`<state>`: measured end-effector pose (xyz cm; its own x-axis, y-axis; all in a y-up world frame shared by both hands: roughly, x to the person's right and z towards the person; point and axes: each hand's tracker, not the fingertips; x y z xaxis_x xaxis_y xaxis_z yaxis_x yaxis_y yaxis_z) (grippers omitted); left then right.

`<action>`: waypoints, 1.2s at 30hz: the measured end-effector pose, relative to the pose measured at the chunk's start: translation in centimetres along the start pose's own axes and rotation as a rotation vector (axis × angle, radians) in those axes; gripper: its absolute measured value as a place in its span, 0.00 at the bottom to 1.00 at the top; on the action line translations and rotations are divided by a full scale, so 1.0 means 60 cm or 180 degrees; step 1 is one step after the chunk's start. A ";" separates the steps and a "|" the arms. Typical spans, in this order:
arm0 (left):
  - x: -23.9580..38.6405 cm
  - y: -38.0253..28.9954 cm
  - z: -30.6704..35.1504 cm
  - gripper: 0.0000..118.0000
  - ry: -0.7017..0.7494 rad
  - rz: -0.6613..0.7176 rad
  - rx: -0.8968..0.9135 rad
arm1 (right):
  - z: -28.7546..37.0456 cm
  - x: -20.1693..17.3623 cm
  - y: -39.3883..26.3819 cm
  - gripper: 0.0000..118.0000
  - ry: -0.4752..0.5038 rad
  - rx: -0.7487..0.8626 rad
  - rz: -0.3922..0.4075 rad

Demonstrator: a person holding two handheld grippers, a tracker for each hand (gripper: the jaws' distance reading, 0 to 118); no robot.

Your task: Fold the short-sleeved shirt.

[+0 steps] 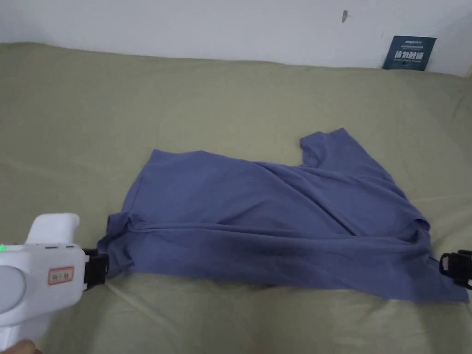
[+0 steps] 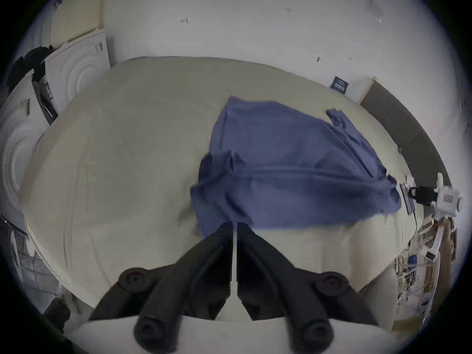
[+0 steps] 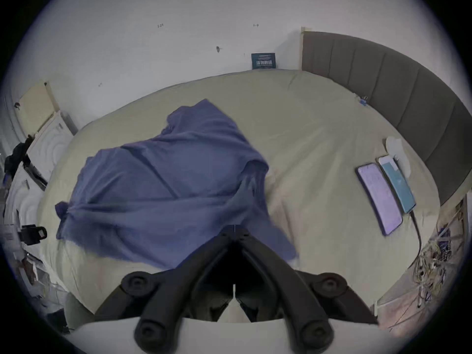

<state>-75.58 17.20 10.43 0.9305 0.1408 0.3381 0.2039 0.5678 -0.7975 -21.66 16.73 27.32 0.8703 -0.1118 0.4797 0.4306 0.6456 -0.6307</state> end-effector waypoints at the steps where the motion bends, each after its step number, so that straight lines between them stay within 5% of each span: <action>1: 0.002 -0.011 0.001 0.02 0.0031 0.0001 0.0026 | 0.001 -0.006 -0.011 0.00 0.0008 -0.0038 0.0013; 3: 0.002 -0.020 -0.010 0.03 0.0077 -0.0001 0.0063 | 0.000 -0.005 -0.030 0.00 0.0047 -0.0090 0.0001; 4: -0.001 -0.018 -0.015 0.13 0.0081 0.0006 0.0083 | -0.001 -0.011 -0.035 0.00 0.0057 -0.0131 -0.0002; 6: 0.001 -0.010 -0.024 0.65 0.0108 0.0022 0.0071 | -0.004 -0.013 -0.042 0.00 0.0043 -0.0166 0.0019; 7: -0.001 -0.005 -0.032 0.77 0.0102 0.0003 0.0057 | -0.004 -0.013 -0.044 0.00 0.0035 -0.0180 0.0013; 9: -0.005 0.003 -0.041 0.77 0.0168 -0.0012 0.0119 | -0.002 -0.015 -0.047 0.00 0.0063 -0.0194 -0.0011; 13: -0.019 0.012 -0.080 0.66 0.0145 0.0099 0.0000 | 0.001 -0.016 -0.047 0.00 0.0056 -0.0193 -0.0027; 14: -0.023 0.009 -0.092 0.29 0.0122 0.0167 -0.0111 | 0.000 -0.016 -0.046 0.00 0.0045 -0.0203 -0.0019; 16: -0.022 -0.003 -0.110 0.04 0.0151 0.0068 -0.0117 | 0.001 -0.016 -0.047 0.00 0.0030 -0.0206 -0.0014; 17: -0.014 -0.013 -0.120 0.00 0.0446 -0.0007 -0.0147 | 0.002 -0.016 -0.049 0.00 0.0028 -0.0219 -0.0009; 29: -0.001 0.017 -0.079 0.00 0.0211 -0.0074 0.0016 | 0.017 0.005 -0.039 0.00 0.0056 -0.0065 -0.0017; 30: -0.005 0.019 -0.074 0.00 0.0202 -0.0068 0.0031 | 0.017 0.008 -0.033 0.08 0.0061 -0.0046 -0.0035; 31: -0.006 0.022 -0.070 0.00 0.0173 -0.0067 0.0051 | 0.017 0.010 -0.027 0.34 0.0057 -0.0041 -0.0065; 32: -0.005 0.025 -0.069 0.00 0.0167 -0.0084 0.0051 | 0.012 0.012 -0.020 0.80 0.0055 -0.0041 -0.0089; 33: -0.004 0.026 -0.068 0.00 0.0179 -0.0098 0.0049 | 0.004 0.019 -0.016 0.95 0.0061 -0.0049 -0.0092; 36: -0.005 0.026 -0.069 0.00 0.0207 -0.0144 0.0056 | -0.028 0.036 -0.016 0.89 -0.0010 0.0058 -0.0060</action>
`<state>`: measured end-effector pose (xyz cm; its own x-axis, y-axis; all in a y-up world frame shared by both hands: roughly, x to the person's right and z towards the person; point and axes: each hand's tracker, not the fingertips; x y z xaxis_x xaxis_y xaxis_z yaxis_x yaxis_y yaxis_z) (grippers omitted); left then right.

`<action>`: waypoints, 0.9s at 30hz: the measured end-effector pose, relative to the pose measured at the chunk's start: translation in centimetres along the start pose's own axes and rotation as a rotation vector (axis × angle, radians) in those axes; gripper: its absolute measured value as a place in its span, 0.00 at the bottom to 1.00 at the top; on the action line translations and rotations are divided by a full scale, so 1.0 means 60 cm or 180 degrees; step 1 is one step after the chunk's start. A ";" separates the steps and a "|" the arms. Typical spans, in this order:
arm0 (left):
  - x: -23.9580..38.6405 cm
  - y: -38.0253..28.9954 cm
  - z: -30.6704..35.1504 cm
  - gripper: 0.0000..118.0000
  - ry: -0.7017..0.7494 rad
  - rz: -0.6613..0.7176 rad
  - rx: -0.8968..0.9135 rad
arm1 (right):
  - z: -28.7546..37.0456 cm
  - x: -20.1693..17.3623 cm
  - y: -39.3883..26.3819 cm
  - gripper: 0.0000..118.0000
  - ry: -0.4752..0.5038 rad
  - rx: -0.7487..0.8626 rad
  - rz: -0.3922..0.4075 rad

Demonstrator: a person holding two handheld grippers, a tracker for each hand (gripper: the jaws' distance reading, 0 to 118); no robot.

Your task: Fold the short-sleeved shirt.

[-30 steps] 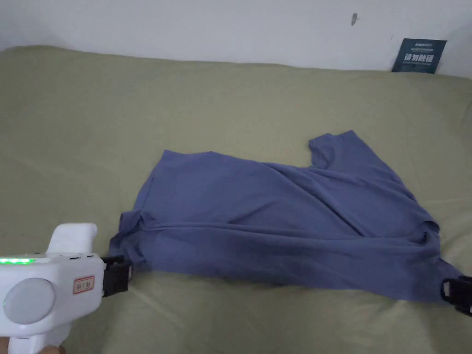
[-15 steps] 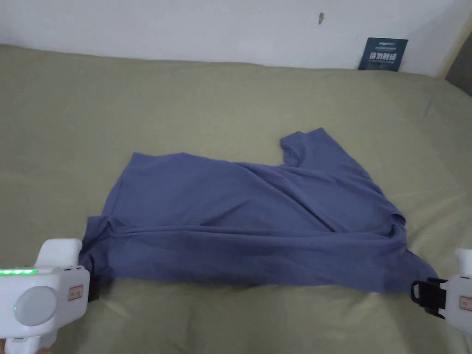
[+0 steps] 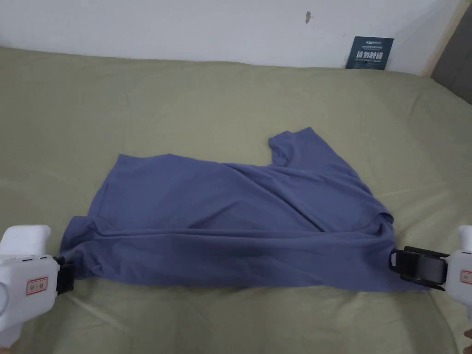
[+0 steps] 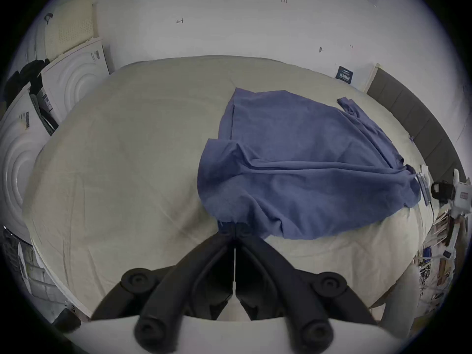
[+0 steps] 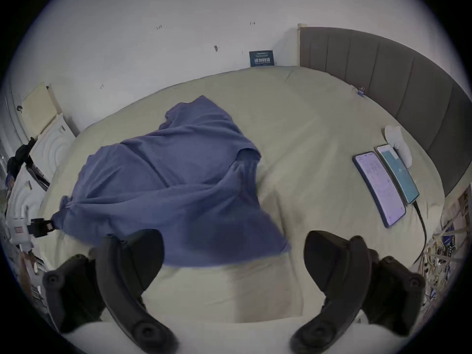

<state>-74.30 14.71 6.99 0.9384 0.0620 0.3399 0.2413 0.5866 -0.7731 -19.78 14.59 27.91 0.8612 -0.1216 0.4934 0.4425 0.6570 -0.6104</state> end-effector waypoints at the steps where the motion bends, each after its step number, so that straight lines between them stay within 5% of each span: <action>1: -0.001 0.000 -0.001 0.00 0.0004 0.0000 0.0002 | -0.024 0.009 0.000 0.86 -0.0102 -0.0123 -0.0017; 4: -0.005 -0.002 -0.005 0.00 0.0003 0.0001 -0.0027 | -0.077 0.025 -0.028 0.34 -0.0103 -0.0594 -0.0163; 6: -0.007 -0.003 -0.005 0.00 0.0024 -0.0001 -0.0040 | -0.085 0.017 -0.049 0.19 -0.0292 -0.0497 -0.0105; 7: -0.010 -0.004 -0.005 0.00 0.0024 -0.0002 -0.0041 | -0.073 0.010 -0.049 0.02 -0.0245 -0.0340 -0.0047; 9: -0.016 -0.003 -0.004 0.00 0.0025 0.0019 -0.0043 | -0.065 0.006 -0.037 0.02 -0.0006 -0.0361 -0.0324; 13: -0.022 0.000 0.009 0.00 0.0025 0.0028 -0.0021 | -0.055 -0.021 -0.020 0.02 -0.0225 -0.0350 0.0047; 27: -0.031 -0.030 0.057 0.00 -0.0006 -0.0055 -0.0036 | 0.029 0.016 -0.013 0.02 -0.0004 -0.0262 -0.0154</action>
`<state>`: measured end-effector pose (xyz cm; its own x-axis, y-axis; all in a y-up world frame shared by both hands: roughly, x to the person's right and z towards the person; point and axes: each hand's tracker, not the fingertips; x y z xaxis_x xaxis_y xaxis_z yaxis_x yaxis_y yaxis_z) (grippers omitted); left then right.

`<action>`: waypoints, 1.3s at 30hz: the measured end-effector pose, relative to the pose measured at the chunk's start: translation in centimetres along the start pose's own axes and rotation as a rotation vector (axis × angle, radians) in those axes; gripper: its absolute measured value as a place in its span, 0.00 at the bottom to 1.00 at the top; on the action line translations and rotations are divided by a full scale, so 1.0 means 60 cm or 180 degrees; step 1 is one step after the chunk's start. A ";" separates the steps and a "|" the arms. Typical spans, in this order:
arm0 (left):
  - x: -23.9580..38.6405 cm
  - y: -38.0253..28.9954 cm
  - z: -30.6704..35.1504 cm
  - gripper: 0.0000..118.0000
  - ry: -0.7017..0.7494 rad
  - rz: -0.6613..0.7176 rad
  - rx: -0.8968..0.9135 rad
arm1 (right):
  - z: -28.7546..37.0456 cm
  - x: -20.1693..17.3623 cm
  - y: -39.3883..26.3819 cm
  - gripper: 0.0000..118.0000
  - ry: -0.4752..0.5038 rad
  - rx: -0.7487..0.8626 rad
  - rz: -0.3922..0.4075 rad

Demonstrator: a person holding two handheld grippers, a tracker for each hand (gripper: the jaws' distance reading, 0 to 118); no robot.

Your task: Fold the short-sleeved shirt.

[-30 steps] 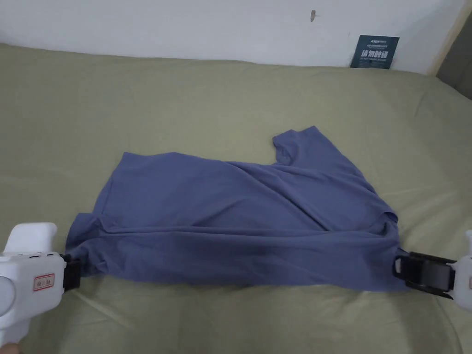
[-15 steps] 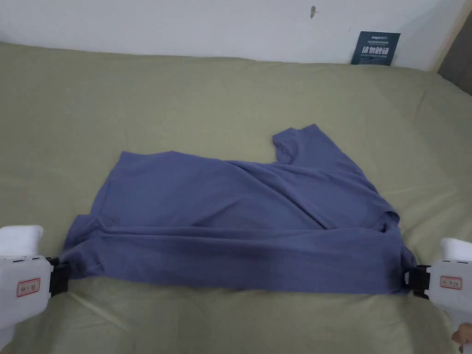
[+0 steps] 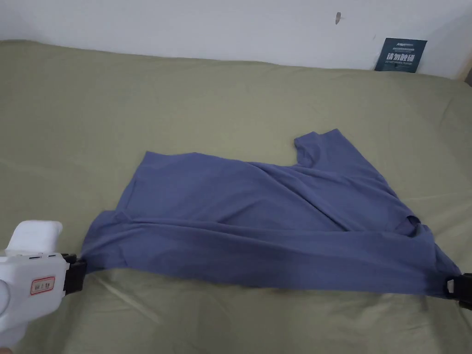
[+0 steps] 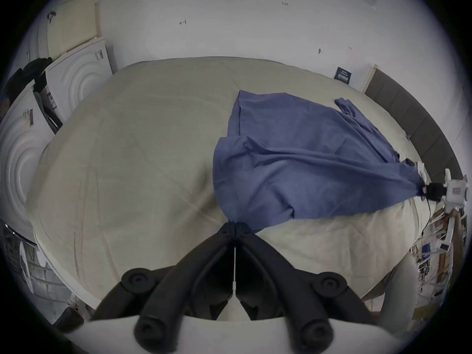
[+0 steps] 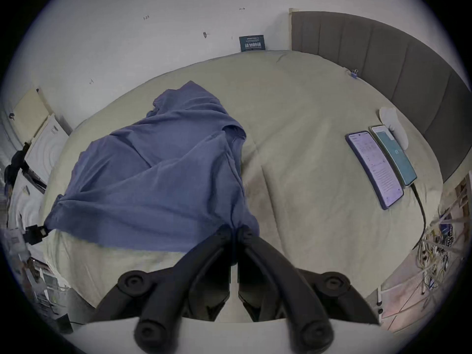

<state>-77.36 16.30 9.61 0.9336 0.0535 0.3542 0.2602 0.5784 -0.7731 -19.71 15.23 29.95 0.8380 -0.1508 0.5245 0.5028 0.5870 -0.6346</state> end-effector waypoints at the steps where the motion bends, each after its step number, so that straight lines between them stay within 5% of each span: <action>1: -0.003 -0.009 0.008 0.00 0.0002 -0.0001 0.0004 | 0.005 0.005 -0.002 0.02 0.0022 0.0002 -0.0020; 12: -0.013 -0.102 0.026 0.00 -0.0018 -0.0103 -0.0369 | 0.024 0.074 -0.059 0.02 -0.0068 -0.0202 -0.0140; 19: -0.002 -0.113 -0.001 0.00 0.0060 -0.0203 -0.0465 | 0.000 0.064 -0.073 0.03 -0.0121 -0.0242 -0.0219; 20: -0.007 -0.108 0.004 0.05 0.0018 -0.0173 -0.0458 | 0.005 0.061 -0.068 0.14 -0.0126 -0.0228 -0.0180; 21: -0.010 -0.103 0.011 0.20 -0.0033 -0.0131 -0.0454 | 0.011 0.058 -0.062 0.36 -0.0161 -0.0200 -0.0101; 22: -0.012 -0.095 0.019 0.45 -0.0024 -0.0091 -0.0474 | 0.017 0.054 -0.056 0.63 -0.0256 -0.0200 0.0011; 23: -0.010 -0.087 0.030 0.71 -0.0067 -0.0063 -0.0468 | 0.027 0.047 -0.048 0.76 -0.0296 -0.0149 0.0074; 28: 0.022 -0.027 0.077 0.73 -0.0215 -0.0094 -0.0001 | 0.070 -0.003 0.014 0.68 -0.0174 0.0154 0.0374; 30: 0.042 -0.002 0.076 0.65 -0.0400 -0.0156 0.0159 | 0.069 -0.019 0.037 0.50 0.0023 0.0290 0.0396; 31: 0.055 0.009 0.070 0.51 -0.0424 -0.0193 0.0226 | 0.066 -0.027 0.045 0.33 0.0084 0.0303 0.0389; 32: 0.070 0.017 0.058 0.20 -0.0379 -0.0276 0.0252 | 0.056 -0.034 0.051 0.02 0.0120 0.0296 0.0366; 33: 0.083 0.021 0.046 0.02 -0.0330 -0.0366 0.0296 | 0.044 -0.040 0.054 0.00 0.0114 0.0279 0.0351; 39: 0.080 0.045 -0.064 0.00 -0.0385 -0.0131 0.0122 | -0.041 -0.054 0.050 0.00 0.0241 0.0144 0.0231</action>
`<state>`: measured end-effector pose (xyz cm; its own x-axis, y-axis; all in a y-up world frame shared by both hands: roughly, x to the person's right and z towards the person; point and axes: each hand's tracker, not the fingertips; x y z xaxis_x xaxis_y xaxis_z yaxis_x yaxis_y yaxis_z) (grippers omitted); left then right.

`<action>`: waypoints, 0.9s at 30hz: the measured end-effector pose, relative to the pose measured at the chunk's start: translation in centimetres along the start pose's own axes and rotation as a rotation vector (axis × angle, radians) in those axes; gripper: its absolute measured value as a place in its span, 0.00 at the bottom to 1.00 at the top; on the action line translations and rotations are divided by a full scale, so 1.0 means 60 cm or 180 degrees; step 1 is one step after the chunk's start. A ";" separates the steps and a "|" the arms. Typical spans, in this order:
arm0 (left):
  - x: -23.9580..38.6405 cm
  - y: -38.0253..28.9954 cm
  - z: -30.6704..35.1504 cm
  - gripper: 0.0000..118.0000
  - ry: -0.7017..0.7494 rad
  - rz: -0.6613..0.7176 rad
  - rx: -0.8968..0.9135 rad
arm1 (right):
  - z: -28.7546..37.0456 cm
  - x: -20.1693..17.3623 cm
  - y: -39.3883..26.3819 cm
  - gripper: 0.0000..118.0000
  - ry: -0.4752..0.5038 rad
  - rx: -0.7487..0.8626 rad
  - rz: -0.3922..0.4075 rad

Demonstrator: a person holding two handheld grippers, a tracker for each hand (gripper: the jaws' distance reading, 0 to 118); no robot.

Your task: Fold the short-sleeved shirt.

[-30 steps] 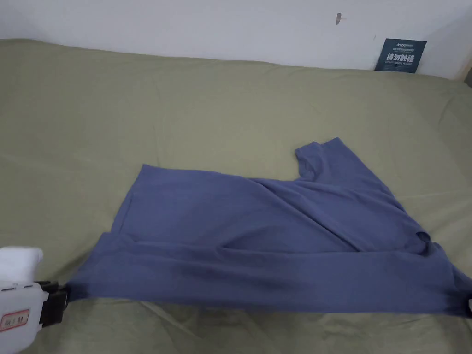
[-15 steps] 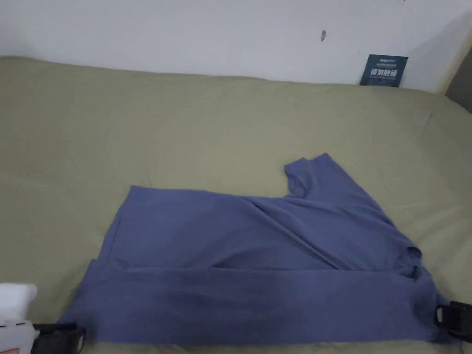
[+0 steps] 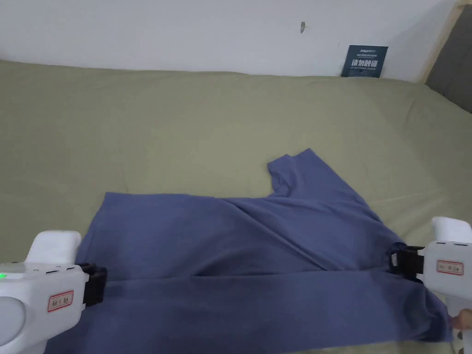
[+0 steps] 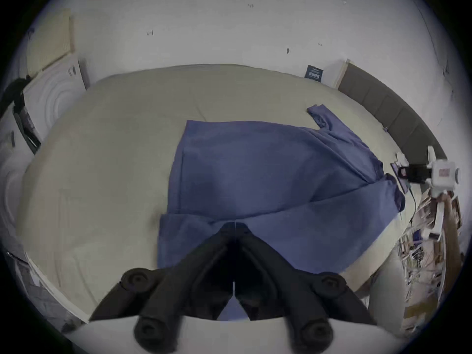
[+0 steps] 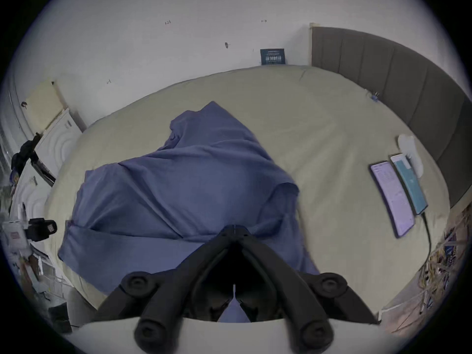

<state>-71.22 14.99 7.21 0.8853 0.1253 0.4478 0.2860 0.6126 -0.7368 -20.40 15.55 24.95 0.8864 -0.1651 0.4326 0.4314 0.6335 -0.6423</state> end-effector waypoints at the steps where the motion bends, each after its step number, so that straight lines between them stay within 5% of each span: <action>1: -0.003 0.007 -0.013 0.00 0.0081 0.0007 -0.0008 | -0.010 0.000 0.006 0.00 -0.0009 -0.0012 0.0008; 8: -0.001 0.057 -0.042 0.00 0.0167 0.0083 0.0016 | -0.081 0.001 0.146 0.00 0.0043 0.0173 0.0038; 9: -0.001 0.061 -0.046 0.00 0.0196 0.0037 0.0034 | -0.095 0.002 0.173 0.11 0.0052 0.0166 0.0059; 10: -0.001 0.065 -0.050 0.00 0.0215 -0.0005 0.0050 | -0.114 0.002 0.199 0.39 0.0076 0.0123 0.0118; 11: -0.001 0.070 -0.055 0.00 0.0233 -0.0009 0.0039 | -0.137 0.002 0.228 0.80 0.0048 0.0074 0.0156; 12: 0.011 0.075 -0.051 0.00 0.0241 -0.0017 0.0043 | -0.157 0.002 0.247 0.92 0.0026 0.0057 0.0180; 15: 0.008 0.079 -0.068 0.00 0.0221 0.0055 0.0016 | -0.216 0.001 0.289 0.75 -0.0300 -0.0062 0.0183; 24: -0.004 0.083 -0.099 0.00 0.0278 0.0079 -0.0145 | -0.360 0.010 0.258 0.70 -0.0334 -0.0478 0.0320; 25: -0.004 0.084 -0.099 0.00 0.0297 0.0080 -0.0162 | -0.348 0.010 0.266 0.64 -0.0341 -0.0519 0.0244; 27: -0.003 0.084 -0.100 0.00 0.0324 0.0052 -0.0149 | -0.329 0.006 0.270 0.07 -0.0339 -0.0437 0.0378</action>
<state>-67.74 13.38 0.41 0.9219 0.0537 0.3836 0.2859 0.5736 -0.7676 -9.76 10.85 2.21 0.9128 -0.0100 0.4084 0.3502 0.5337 -0.7697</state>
